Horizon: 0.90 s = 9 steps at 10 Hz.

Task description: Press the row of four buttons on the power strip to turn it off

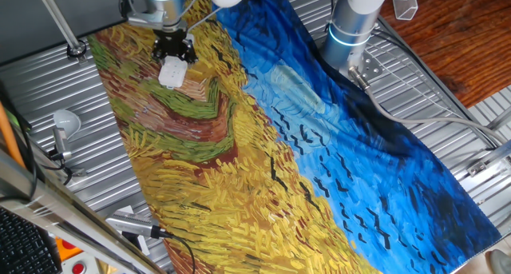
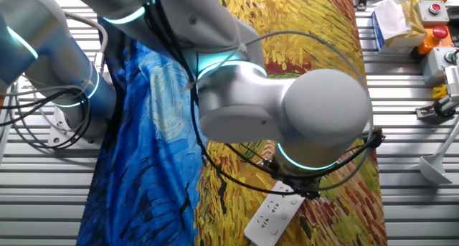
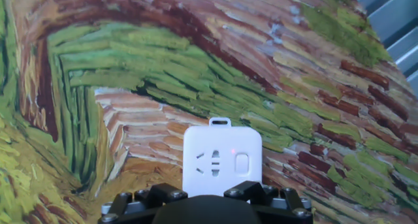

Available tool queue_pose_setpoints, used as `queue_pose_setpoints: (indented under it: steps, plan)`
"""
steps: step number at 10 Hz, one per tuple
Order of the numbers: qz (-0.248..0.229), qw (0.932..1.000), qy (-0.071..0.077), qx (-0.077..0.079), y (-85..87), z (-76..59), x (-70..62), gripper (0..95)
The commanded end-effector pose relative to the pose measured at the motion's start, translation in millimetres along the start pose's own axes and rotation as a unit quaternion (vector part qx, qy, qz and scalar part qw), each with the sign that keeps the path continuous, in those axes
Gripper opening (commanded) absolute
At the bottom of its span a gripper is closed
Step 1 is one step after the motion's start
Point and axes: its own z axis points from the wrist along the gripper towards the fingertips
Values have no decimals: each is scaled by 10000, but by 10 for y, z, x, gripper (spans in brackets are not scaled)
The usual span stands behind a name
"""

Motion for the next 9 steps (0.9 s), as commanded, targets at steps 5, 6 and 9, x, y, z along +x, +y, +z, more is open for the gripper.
queue_pose_setpoints:
  steps: [5,6,9]
  plan:
    - [27,10000,-58,32,1,84,-139,760]
    - [17,10000,-71,38,3,132,-136,760]
    - [33,9999,-102,44,15,221,-135,760]
